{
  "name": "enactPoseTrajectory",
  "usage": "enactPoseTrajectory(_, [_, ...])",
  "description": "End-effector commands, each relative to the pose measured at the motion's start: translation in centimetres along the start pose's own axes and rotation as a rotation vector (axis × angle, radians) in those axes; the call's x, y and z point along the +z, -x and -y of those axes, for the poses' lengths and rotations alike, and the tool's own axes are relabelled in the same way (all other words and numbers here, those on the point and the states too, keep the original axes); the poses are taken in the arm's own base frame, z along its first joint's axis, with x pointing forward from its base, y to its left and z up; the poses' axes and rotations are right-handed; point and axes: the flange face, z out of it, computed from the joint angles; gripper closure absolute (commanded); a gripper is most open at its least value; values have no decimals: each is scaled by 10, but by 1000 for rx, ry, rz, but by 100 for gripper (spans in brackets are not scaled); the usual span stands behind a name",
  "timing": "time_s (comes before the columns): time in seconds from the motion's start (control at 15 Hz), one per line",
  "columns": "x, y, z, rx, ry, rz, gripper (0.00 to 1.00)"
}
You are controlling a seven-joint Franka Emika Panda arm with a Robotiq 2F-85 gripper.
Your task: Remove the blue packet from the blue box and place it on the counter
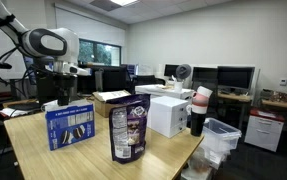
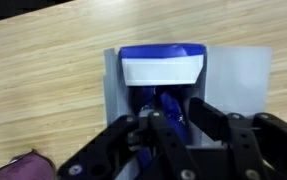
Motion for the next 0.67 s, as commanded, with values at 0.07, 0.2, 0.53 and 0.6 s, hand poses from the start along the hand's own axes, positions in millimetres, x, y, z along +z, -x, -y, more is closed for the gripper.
enactPoseTrajectory(0.07, [21,34,18,-8,-21,46,76])
enactPoseTrajectory(0.2, [46,77,52,-51,-9,82,70])
enactPoseTrajectory(0.53, [35,98,96,-98,33,-14,69])
enactPoseTrajectory(0.6, [4,47,44,-103,53,-49,68])
